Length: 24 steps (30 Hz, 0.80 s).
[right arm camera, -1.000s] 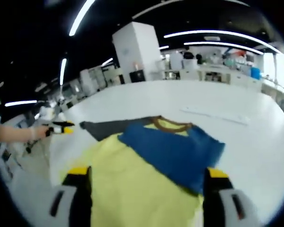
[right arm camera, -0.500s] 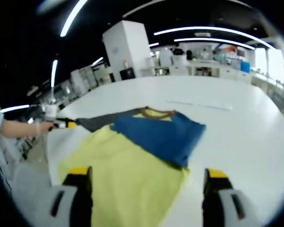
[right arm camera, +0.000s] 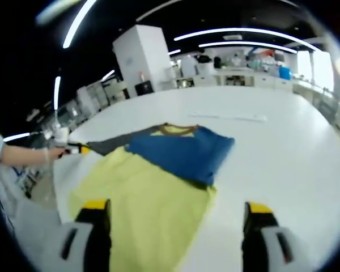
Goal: Fold the garment on the visible template until the final outline fits inside the template.
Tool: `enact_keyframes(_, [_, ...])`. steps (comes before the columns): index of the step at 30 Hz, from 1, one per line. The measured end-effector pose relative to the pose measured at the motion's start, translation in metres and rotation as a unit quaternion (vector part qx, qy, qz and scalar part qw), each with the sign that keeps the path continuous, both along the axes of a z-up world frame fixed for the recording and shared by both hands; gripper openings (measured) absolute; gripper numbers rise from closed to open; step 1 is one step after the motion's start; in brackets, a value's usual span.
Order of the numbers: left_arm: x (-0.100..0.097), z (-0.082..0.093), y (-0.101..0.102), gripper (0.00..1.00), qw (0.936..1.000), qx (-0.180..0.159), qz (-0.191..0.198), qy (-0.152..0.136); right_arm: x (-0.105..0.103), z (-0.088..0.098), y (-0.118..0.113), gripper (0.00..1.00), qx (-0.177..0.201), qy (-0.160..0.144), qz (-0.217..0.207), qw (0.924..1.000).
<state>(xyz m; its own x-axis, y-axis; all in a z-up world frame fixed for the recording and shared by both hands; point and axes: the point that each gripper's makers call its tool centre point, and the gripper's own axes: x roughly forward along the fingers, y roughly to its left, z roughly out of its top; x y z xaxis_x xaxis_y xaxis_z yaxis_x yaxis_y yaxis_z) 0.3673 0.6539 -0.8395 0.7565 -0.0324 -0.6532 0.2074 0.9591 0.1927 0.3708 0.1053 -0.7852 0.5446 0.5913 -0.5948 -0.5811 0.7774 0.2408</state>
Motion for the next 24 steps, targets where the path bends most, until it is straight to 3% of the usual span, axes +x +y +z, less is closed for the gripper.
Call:
enact_keyframes(3, [-0.002, 0.001, -0.005, 0.06, 0.9997, -0.014, 0.016, 0.006, 0.0, 0.001, 0.0, 0.97, -0.003, -0.003, 0.002, 1.0])
enact_keyframes(10, [-0.005, 0.004, -0.006, 0.01, 0.9998, -0.003, 0.019, 0.007, 0.0, 0.001, 0.004, 0.97, 0.002, -0.002, 0.004, 1.0])
enact_keyframes(18, [-0.007, 0.007, -0.009, 0.0, 0.9991, -0.022, 0.034, 0.013, -0.001, 0.001, 0.009, 0.96, 0.007, 0.0, 0.006, 1.0])
enact_keyframes(24, [-0.011, 0.016, -0.008, 0.0, 0.999, -0.021, 0.04, 0.001, 0.0, 0.003, 0.009, 0.96, 0.01, -0.003, 0.005, 0.9999])
